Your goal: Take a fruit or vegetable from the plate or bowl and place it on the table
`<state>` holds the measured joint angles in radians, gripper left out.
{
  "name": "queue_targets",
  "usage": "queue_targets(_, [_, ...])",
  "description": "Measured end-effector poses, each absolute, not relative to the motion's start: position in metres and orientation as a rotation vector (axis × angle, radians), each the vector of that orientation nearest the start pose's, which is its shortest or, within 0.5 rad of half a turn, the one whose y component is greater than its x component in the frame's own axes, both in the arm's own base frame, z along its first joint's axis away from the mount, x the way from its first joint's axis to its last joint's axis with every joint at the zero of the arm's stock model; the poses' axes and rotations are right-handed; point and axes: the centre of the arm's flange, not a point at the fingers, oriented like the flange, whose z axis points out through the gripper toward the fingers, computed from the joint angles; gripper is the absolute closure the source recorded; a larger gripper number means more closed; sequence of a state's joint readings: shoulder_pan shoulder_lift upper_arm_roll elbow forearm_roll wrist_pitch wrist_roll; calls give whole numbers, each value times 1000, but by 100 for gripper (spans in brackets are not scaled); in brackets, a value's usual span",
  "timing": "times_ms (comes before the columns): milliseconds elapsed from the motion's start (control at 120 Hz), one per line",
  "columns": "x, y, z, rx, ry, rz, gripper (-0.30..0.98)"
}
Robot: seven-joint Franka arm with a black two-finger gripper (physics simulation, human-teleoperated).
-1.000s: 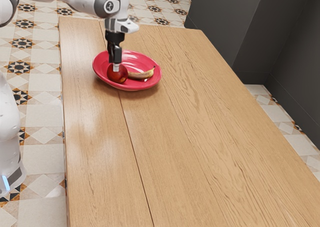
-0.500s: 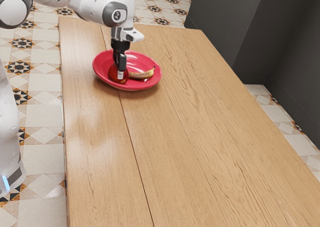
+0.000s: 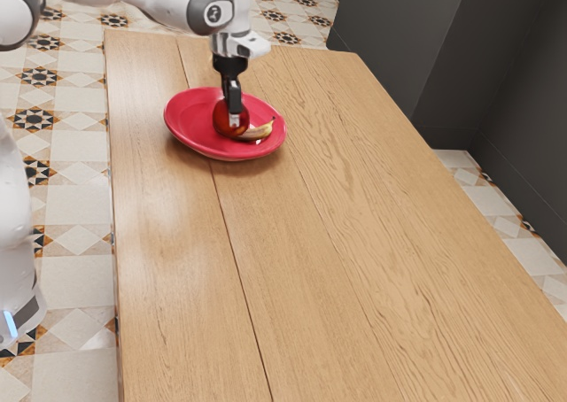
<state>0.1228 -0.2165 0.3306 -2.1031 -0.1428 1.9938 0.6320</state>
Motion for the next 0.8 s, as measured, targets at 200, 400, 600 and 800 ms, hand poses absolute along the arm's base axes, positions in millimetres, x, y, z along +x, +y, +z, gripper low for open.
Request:
queue_targets(200, [522,88,546,-3179,632,-433,21])
queue_targets(400, [544,40,537,-3180,727,-478,13])
queue_targets(600, [547,35,545,-3192,730,-542,5])
queue_targets(800, [548,35,547,-3193,734,-561,2])
